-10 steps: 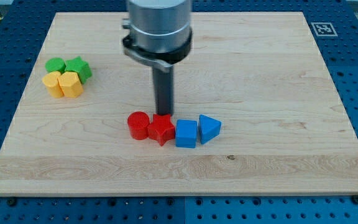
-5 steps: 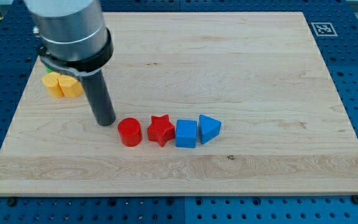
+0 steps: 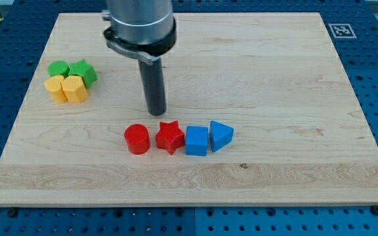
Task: Move the red star and red circle down a bit
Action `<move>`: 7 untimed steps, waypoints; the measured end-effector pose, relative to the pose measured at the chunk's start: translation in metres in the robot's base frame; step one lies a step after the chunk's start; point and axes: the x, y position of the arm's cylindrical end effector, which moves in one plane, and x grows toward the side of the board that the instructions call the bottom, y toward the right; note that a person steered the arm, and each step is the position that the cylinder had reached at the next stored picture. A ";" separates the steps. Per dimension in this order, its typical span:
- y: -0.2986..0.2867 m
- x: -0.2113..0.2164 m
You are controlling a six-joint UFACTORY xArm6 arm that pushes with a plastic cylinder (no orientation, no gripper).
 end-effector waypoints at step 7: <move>-0.054 0.027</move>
